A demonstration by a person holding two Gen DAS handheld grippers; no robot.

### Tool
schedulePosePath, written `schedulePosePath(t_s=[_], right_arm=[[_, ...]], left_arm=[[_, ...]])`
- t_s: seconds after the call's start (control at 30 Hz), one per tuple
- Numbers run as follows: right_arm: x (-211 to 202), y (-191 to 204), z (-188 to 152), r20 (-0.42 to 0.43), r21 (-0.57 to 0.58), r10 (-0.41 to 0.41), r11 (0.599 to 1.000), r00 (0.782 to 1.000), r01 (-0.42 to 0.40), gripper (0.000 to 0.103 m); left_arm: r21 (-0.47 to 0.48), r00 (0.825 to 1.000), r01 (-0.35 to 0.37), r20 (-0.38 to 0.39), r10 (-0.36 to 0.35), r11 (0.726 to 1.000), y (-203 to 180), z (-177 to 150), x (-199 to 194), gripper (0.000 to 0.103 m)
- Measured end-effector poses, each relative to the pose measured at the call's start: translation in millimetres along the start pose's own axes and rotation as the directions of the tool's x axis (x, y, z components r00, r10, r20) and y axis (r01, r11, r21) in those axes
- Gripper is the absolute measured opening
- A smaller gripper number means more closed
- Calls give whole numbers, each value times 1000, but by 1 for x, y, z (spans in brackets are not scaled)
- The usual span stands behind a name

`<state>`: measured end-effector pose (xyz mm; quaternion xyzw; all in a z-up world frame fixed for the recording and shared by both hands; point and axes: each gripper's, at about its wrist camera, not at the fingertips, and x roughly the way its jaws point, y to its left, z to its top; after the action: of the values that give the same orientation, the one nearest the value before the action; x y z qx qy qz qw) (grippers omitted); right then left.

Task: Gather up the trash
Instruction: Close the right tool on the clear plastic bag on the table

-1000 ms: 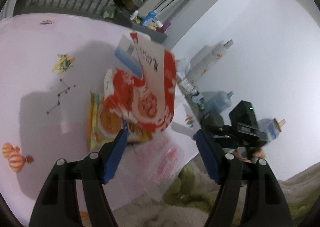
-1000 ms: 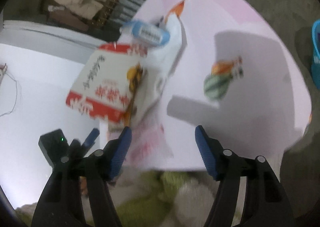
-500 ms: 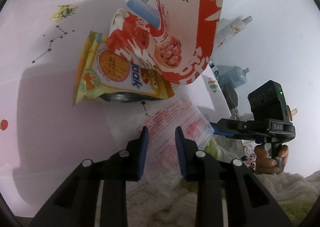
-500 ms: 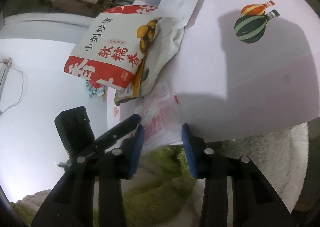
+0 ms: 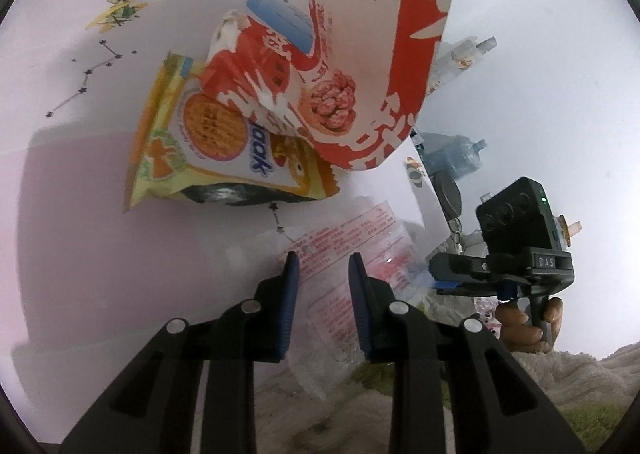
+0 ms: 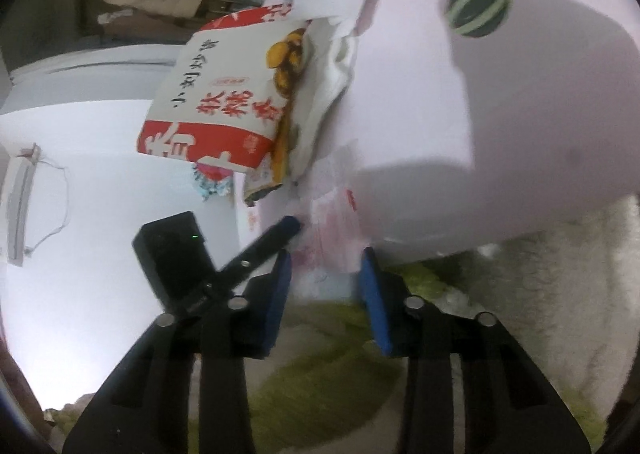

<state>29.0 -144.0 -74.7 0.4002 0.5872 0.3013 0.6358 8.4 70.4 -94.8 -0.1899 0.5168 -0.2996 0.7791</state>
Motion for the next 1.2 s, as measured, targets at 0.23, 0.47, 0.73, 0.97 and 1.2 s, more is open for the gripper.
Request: schedulePosePath(t_s=[0.23,0.47,0.73,0.97,1.2], right_arm=[[6,1,2,23,-18,-56,998,998,56,9],[-18,-3,4,138,-16,-88,996,986,91,3],[-44,0,4,268,-29,-92,994,959,104,34],[-32,-3,-12,254,-52,-154,984,955,172,36],[-31,-5,-4,266,-53,-167,981,949,188,2]], left_arm=[[33,1000,9,-4,-9,999,-8,2,0,25],[156,999,-27,-18,30,987,-31,9,7,25],[254,996,-51,-54,67,966,-51,17,26,25],[254,997,-51,-41,63,966,-46,13,25,25],[279,995,-77,-36,91,957,-63,16,33,25]])
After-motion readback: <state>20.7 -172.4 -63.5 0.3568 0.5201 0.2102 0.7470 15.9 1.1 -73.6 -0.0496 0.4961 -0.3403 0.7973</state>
